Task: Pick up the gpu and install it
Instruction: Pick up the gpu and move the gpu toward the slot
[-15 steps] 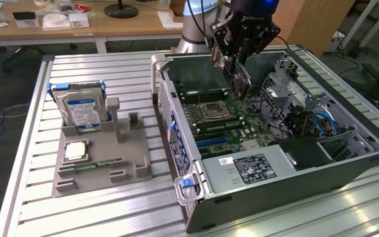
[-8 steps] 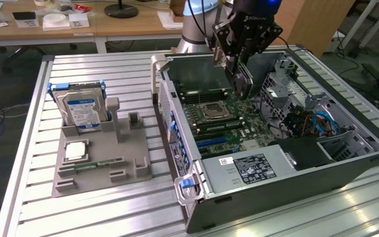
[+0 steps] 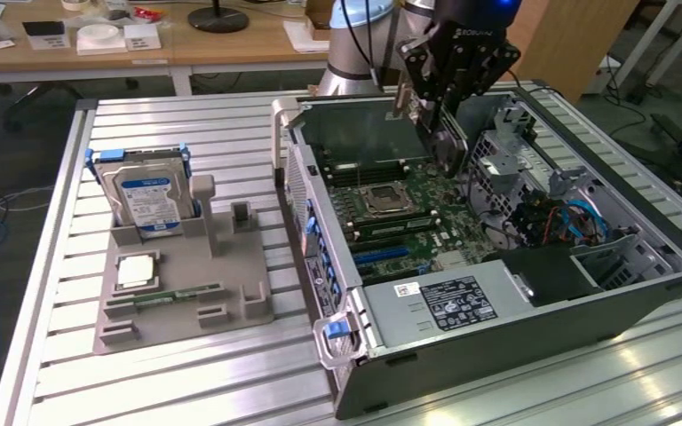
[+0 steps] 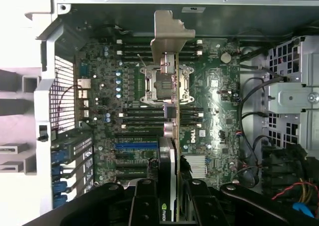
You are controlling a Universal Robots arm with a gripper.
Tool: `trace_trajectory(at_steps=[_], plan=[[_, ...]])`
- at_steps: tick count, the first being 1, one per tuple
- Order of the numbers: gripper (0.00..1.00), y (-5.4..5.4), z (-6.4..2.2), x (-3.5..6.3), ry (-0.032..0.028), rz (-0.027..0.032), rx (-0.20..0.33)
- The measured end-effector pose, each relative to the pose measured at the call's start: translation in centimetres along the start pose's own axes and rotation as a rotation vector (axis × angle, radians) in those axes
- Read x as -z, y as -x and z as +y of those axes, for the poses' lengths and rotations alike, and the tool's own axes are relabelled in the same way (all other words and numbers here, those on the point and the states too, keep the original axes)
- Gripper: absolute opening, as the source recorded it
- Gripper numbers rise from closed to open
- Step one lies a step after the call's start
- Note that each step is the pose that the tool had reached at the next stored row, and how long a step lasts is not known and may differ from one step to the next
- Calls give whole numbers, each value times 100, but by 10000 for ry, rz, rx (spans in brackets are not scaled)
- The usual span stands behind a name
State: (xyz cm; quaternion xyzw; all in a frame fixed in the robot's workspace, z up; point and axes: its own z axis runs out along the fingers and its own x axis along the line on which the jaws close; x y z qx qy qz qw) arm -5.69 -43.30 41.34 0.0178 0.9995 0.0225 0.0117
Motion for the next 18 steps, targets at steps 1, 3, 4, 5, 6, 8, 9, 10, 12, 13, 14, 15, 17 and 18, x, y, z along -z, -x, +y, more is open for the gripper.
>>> trace_trajectory(at_steps=[1,3,4,5,6,8,9,10,12,13,14,15,17,18], plan=[[26,28,1,-1,0,0,0],[26,93,3,-2,0,0,1],[26,121,4,-3,1,0,0],[26,151,5,-4,1,0,0],[26,181,7,-5,0,0,0],[26,248,9,-6,0,0,2],[26,275,10,-7,0,1,0],[26,300,11,-7,0,0,0],[26,355,14,-9,0,0,0],[26,384,15,-9,0,0,1],[26,415,16,-10,0,0,0],[26,447,17,-11,0,0,0],[26,501,20,-12,1,1,1],[26,523,20,-13,1,2,1]])
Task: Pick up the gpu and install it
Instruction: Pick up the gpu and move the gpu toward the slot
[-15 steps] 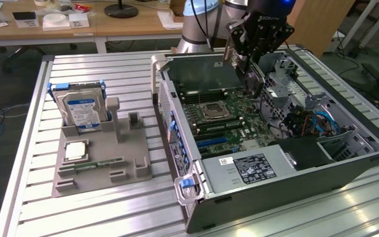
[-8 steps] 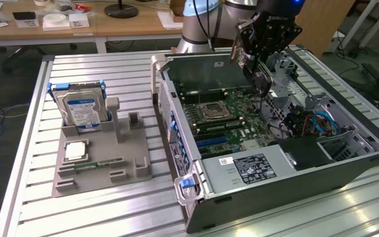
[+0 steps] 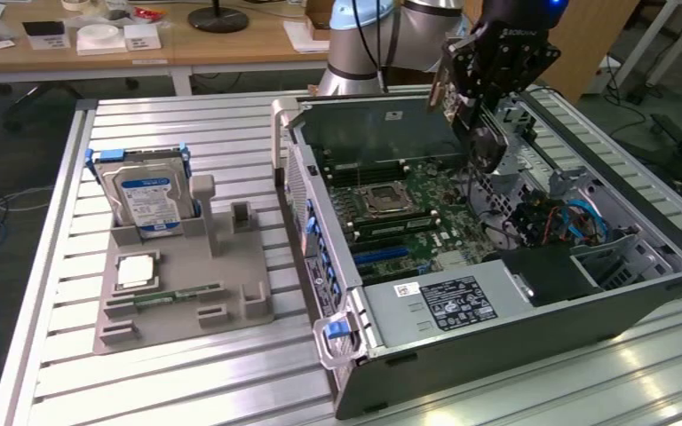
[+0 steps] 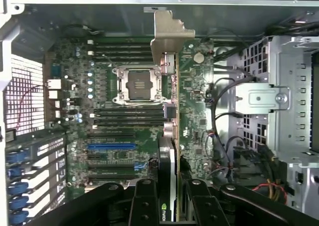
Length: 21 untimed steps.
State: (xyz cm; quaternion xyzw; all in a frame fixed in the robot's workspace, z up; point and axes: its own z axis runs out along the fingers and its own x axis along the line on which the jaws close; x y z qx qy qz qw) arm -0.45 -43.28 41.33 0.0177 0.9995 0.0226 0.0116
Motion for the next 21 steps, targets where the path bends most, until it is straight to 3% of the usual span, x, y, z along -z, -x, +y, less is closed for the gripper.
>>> trace_trajectory(at_steps=[14,21], plan=[[26,300,11,-7,0,7,-2],[26,502,18,-12,-1,11,-1]])
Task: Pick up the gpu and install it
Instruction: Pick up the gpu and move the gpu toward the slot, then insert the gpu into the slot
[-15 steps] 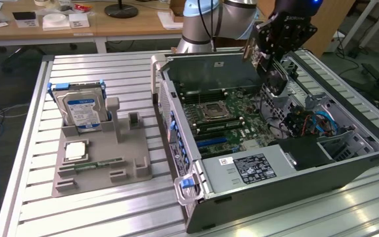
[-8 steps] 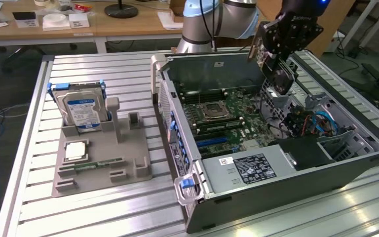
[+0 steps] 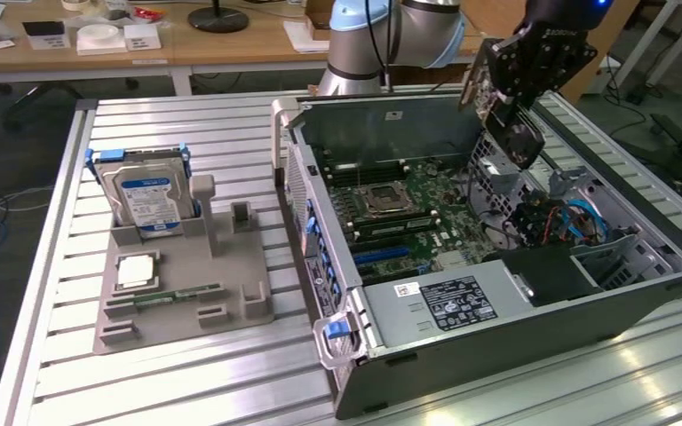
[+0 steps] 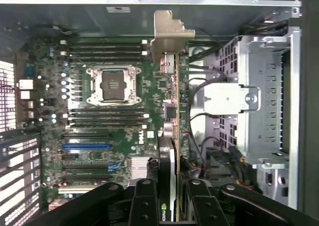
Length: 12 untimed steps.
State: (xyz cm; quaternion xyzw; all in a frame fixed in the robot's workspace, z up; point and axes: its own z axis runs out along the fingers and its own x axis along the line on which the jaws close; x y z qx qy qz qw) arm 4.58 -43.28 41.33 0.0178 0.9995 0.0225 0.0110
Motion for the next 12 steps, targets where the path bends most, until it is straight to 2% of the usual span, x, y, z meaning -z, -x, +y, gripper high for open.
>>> trace_trajectory(at_steps=[5,12], plan=[[26,95,4,-2,-1,4,0],[26,97,3,-2,0,3,-1]])
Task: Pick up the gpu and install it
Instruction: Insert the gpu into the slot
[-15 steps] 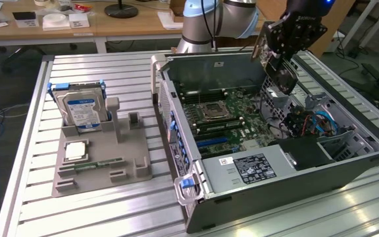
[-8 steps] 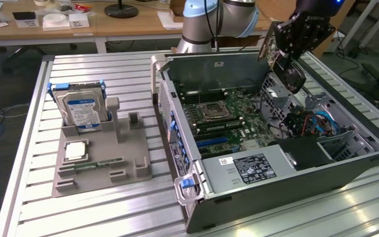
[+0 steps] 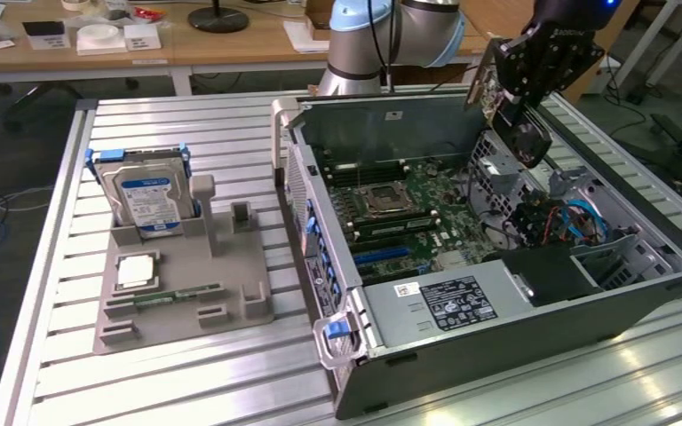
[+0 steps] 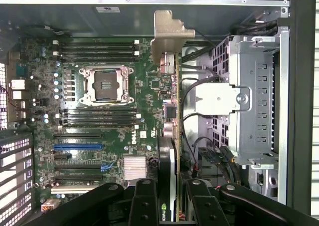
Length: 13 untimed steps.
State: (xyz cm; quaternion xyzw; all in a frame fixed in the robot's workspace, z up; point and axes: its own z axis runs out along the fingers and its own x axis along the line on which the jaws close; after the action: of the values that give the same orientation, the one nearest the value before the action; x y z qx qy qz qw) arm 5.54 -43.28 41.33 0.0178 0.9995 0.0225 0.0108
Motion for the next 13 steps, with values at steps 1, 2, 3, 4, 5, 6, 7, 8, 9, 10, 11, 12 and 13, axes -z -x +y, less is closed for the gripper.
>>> trace_trajectory(at_steps=[1,2,3,4,5,6,7,8,9,10,11,12,13], plan=[[26,0,0,0,-1,1,0],[26,0,0,0,-1,0,0],[26,0,0,0,0,0,0],[26,0,0,0,-1,0,0],[26,0,0,0,0,1,1],[26,0,0,0,0,0,6],[26,0,0,0,0,1,20],[26,0,0,0,1,2,46],[26,0,0,0,1,3,79],[26,0,0,0,3,6,123],[26,0,0,0,4,8,185],[26,0,0,0,5,12,272],[26,0,0,0,8,17,377]])
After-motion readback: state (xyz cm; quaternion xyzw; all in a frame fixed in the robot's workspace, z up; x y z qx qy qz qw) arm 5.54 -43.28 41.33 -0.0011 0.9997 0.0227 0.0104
